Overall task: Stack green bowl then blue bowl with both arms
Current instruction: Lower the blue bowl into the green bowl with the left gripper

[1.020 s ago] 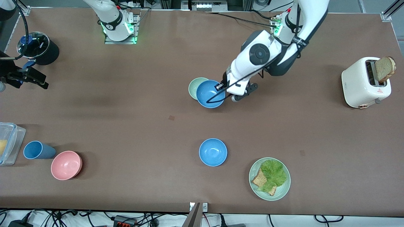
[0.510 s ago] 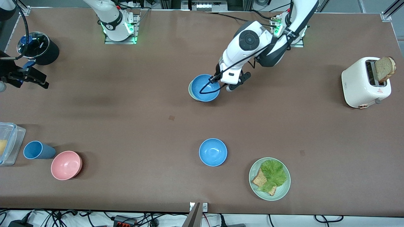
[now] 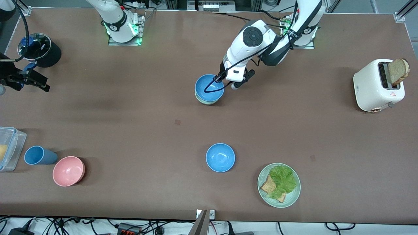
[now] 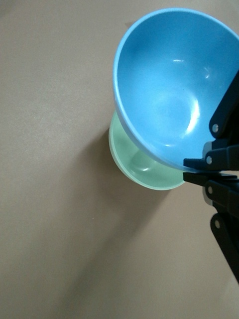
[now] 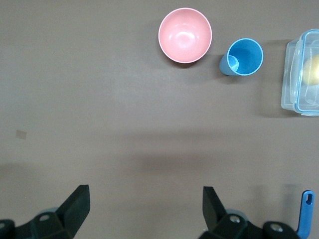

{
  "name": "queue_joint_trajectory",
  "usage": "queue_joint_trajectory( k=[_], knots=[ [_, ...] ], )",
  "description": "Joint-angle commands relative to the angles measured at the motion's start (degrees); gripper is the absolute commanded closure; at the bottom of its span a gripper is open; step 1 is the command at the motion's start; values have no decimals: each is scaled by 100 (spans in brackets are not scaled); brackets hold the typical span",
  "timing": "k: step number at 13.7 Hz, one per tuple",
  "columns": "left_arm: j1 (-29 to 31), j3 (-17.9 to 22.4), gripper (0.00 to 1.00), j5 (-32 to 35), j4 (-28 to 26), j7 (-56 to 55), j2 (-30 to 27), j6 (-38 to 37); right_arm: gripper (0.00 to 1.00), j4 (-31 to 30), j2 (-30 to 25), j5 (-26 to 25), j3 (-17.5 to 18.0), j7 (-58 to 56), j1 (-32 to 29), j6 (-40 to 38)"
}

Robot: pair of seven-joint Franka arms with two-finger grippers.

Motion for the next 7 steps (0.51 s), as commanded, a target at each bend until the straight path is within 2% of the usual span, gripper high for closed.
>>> queue_joint_trajectory(
  k=[1,7],
  knots=[
    [-31,25,100,-23,-250,-131,-147,237,0,44,1,23,-2,-58,-34,-9],
    [-119,34,100,-23,-277,-149,20,475,0,44,1,23,-2,-58,-42,9]
  ],
)
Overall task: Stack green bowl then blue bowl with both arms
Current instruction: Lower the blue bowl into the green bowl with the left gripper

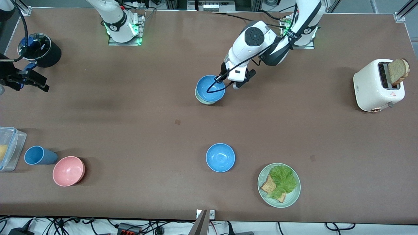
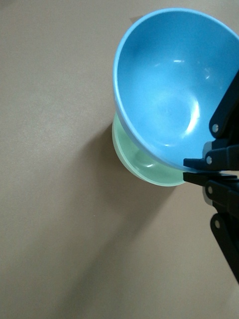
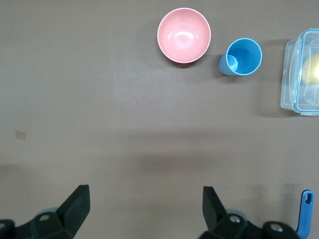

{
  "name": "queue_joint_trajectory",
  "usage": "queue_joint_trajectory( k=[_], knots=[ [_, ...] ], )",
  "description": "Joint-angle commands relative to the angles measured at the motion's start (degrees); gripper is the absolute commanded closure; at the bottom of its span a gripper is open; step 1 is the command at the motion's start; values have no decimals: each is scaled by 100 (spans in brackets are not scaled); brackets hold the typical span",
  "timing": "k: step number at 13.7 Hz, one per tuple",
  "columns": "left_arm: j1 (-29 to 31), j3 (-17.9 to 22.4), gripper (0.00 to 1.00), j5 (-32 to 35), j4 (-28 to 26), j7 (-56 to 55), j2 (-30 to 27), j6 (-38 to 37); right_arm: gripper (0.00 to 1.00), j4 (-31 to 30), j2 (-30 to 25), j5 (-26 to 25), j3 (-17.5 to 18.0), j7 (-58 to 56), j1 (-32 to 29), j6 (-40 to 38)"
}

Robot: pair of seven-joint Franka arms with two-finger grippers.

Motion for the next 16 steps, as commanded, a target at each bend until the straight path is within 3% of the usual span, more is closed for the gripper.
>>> queue_joint_trajectory(
  k=[1,16],
  knots=[
    [-102,31,100,-23,-49,-71,59,247,0,44,1,14,-1,-58,-38,7],
    [-137,110,98,276,-49,8,332,301,0,79,1,23,-1,-58,-11,104]
  ],
)
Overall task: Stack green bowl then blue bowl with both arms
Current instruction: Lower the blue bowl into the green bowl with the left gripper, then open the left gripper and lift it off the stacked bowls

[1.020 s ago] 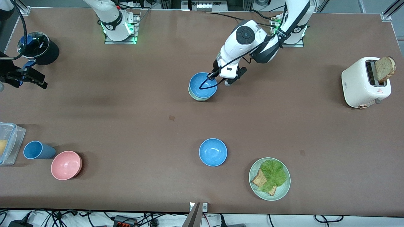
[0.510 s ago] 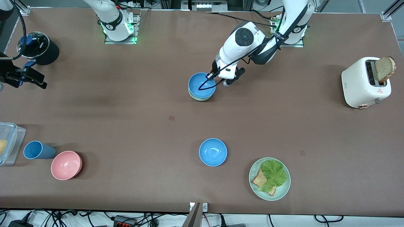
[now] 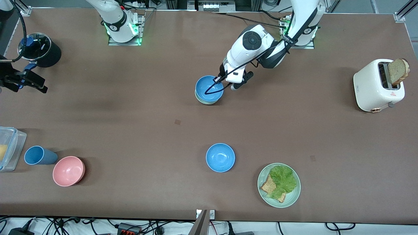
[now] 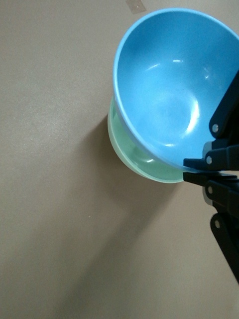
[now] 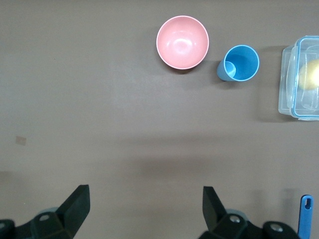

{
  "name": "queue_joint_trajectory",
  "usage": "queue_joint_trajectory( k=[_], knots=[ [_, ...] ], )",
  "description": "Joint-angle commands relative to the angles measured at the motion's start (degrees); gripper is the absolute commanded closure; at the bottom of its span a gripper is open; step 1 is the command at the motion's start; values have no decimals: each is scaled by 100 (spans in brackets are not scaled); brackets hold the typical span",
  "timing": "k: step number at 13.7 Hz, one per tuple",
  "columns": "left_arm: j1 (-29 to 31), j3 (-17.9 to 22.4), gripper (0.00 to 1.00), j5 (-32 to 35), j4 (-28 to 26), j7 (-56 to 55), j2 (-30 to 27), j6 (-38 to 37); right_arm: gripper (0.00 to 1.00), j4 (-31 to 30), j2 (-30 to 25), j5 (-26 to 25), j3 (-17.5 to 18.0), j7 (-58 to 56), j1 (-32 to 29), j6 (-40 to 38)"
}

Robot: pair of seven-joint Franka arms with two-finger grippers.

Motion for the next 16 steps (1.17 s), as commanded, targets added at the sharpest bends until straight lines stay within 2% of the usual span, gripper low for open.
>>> queue_joint_trajectory(
  k=[1,2,4,7,11,16],
  knots=[
    [-68,80,96,130,-38,11,13,101,0,71,2,22,-1,-58,1,-31],
    [-68,80,93,130,-38,11,22,101,0,71,2,22,-1,-58,9,-58],
    [-68,80,76,130,-38,2,22,101,0,62,2,22,-1,-58,10,-75],
    [-68,80,67,130,-3,-41,13,66,0,62,2,22,-1,-58,1,-84],
    [20,80,65,130,85,-42,-92,-144,0,62,2,31,-1,-58,1,-84],
    [266,62,63,130,849,20,-224,-1487,0,62,2,31,-1,-49,1,-84]
  ],
)
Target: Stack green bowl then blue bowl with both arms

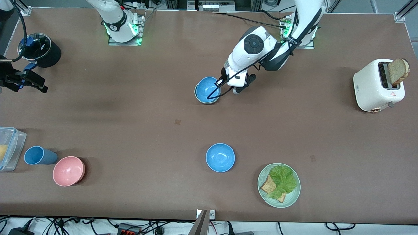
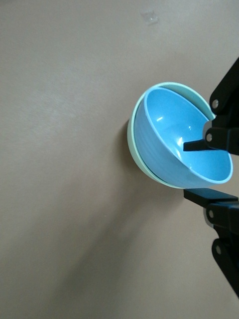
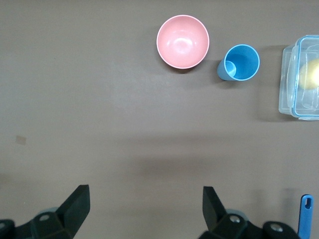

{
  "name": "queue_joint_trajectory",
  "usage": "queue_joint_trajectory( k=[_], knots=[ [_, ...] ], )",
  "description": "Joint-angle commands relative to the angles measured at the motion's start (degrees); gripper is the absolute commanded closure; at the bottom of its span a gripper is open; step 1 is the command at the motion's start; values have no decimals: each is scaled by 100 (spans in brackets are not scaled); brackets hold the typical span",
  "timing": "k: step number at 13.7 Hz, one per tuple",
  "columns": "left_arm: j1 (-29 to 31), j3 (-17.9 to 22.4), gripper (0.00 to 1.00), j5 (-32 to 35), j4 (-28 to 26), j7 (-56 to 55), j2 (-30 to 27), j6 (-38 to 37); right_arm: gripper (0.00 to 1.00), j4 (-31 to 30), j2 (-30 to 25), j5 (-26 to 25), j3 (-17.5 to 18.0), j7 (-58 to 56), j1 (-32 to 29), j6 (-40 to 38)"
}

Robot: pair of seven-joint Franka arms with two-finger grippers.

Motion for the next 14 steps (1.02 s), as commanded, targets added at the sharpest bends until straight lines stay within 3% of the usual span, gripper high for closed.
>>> queue_joint_trajectory(
  k=[1,5,10,14],
  knots=[
    [177,-2,63,95,400,80,-147,-770,0,62,1,31,-2,-50,-2,-72],
    [625,-37,61,87,489,870,-366,-1255,0,53,2,31,-2,-50,-2,-81],
    [1179,-37,56,87,1366,2135,-394,-2362,0,53,10,31,-2,-50,-2,-80],
    [1714,7,38,87,1850,3672,-323,-2916,0,53,19,31,-2,-50,-19,-72]
  ],
)
